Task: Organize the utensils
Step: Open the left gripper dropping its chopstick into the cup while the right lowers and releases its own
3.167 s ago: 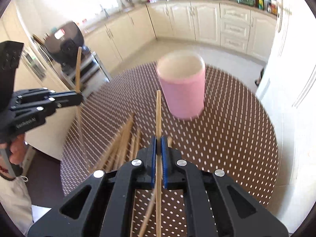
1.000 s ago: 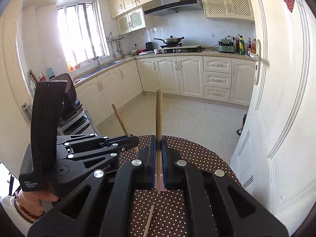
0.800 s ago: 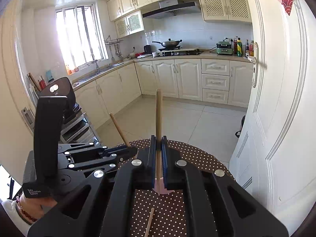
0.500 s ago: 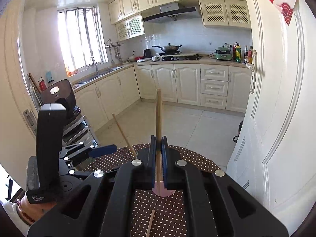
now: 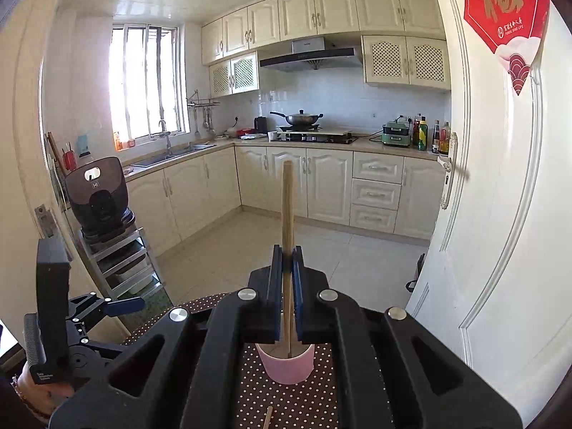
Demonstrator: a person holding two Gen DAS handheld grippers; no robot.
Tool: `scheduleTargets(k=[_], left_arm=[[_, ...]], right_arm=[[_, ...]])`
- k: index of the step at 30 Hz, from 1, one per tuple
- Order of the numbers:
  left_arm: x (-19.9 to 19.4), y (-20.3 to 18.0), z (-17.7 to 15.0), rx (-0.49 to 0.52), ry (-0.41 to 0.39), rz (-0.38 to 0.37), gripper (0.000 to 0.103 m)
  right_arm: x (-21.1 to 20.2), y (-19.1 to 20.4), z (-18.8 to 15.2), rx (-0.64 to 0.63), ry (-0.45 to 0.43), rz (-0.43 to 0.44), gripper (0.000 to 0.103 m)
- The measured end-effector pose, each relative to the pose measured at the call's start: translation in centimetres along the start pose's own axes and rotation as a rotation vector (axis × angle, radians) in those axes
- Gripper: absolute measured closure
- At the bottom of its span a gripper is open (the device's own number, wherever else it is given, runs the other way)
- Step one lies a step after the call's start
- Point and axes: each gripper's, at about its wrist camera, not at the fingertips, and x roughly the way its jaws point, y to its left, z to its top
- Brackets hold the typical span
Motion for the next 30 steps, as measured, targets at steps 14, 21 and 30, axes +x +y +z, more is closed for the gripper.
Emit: scheduleTargets(k=[14, 21, 30], left_arm=[[0.7, 2.3, -2.3, -0.02, 0.045, 0.018, 0.026], [1.0, 2.0, -2.8, -0.01, 0.063, 0.014, 0.026], [0.6, 2.0, -3.0, -0.01, 0.075, 0.006, 0.026]], right_arm=[[4.5, 0.0, -3.5, 0.029, 0.113, -0.017, 0.099], [5.3, -0.1, -4.4, 0.046, 0.142, -0.009, 0.098], [4.7, -0.5, -4.7, 0.082, 0.155, 0.006, 0.095]])
